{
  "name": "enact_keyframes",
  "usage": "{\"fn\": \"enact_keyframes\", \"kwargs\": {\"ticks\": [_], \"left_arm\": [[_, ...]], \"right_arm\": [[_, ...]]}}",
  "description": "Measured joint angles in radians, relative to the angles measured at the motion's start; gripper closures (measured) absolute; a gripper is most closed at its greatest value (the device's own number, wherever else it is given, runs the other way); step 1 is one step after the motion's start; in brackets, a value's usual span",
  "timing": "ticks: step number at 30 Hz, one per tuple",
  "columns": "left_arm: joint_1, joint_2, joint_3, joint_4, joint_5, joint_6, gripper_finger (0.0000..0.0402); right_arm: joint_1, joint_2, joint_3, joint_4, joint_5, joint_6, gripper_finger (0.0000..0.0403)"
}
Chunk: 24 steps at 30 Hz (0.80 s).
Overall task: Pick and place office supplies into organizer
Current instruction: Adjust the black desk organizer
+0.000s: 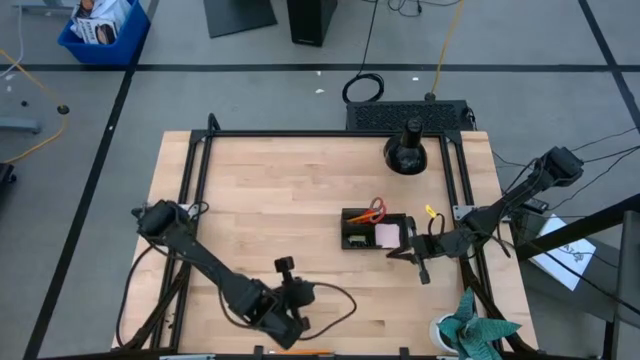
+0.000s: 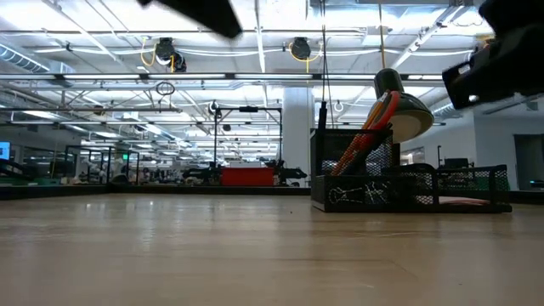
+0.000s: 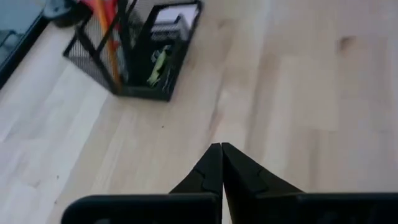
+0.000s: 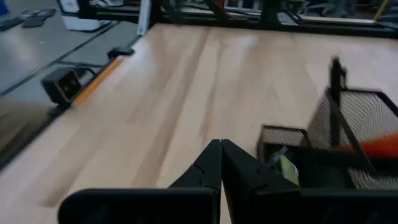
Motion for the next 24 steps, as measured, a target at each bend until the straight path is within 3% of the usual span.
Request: {"fn": "enact_keyframes", "kwargs": {"ticks": [5, 11, 17, 24], "left_arm": [[0.027, 0.0, -0.134, 0.112, -0.034, -0.056, 0.0394], [0.094, -0.011, -0.299, 0.238, -0.112, -0.193, 0.0398], [0.206, -0.01, -0.393, 0.417, -0.126, -0.245, 0.0392], [0.301, -0.011, -0.411, 0.464, -0.127, -0.24, 0.0391]], "right_arm": [[0.024, 0.006, 0.199, -0.34, 0.058, 0.057, 0.0403], [0.069, 0.049, 0.42, -0.87, 0.163, 0.366, 0.0403], [0.092, 0.082, 0.437, -1.12, 0.182, 0.673, 0.0403], [0.092, 0.125, 0.437, -1.327, 0.18, 0.93, 0.0403]]}}
